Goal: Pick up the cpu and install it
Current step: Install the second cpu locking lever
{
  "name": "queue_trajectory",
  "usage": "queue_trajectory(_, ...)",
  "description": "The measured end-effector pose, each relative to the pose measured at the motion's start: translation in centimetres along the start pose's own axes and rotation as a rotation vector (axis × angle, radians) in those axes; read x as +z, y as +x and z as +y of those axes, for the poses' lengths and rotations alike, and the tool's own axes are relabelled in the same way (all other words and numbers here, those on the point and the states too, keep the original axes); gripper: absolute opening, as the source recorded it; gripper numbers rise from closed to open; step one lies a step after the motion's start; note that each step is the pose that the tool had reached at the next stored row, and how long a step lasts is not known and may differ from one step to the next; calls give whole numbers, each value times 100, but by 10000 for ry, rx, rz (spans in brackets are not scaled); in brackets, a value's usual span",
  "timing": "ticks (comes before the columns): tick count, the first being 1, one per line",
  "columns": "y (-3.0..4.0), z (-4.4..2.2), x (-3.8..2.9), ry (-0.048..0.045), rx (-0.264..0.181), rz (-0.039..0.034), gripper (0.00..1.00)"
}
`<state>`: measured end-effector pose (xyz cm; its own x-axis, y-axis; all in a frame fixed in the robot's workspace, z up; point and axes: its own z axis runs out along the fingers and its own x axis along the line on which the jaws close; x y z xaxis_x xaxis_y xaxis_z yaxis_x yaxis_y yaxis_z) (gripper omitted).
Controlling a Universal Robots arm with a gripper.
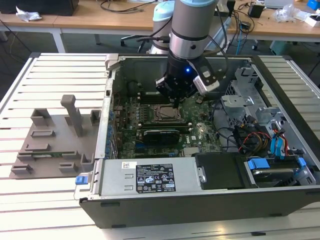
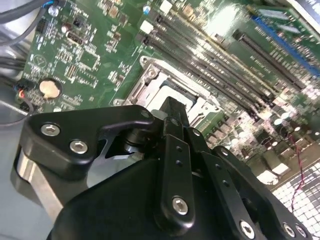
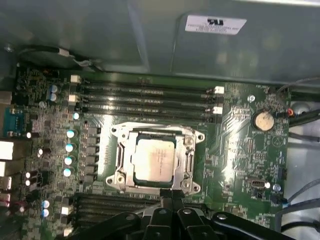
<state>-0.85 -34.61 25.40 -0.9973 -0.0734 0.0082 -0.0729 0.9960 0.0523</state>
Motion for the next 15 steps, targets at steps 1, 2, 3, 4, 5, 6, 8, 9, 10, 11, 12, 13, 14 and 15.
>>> queue_trajectory(1, 5, -54, 0, -106, -2, -9, 11)
queue_trajectory(2, 8, -81, 0, -149, -2, -11, 11)
queue_trajectory(3, 11, -114, 1, -205, -4, -16, 11)
queue_trajectory(4, 17, -174, 1, -296, -5, -22, 11)
queue_trajectory(5, 23, -222, 3, -368, -5, -28, 11)
queue_trajectory(6, 28, -254, 6, -431, -5, -33, 11)
queue_trajectory(8, 46, -313, 11, -586, -7, -44, 11)
queue_trajectory(9, 58, -325, 13, -648, -7, -48, 11)
queue_trajectory(10, 85, -340, 19, -738, -9, -54, 11)
queue_trajectory(11, 104, -346, 23, -782, -10, -57, 11)
queue_trajectory(12, 120, -352, 30, -807, -10, -59, 11)
queue_trajectory(13, 133, -359, 43, -823, -10, -62, 11)
queue_trajectory(14, 144, -367, 57, -832, -11, -62, 11)
queue_trajectory(15, 156, -374, 70, -840, -10, -62, 11)
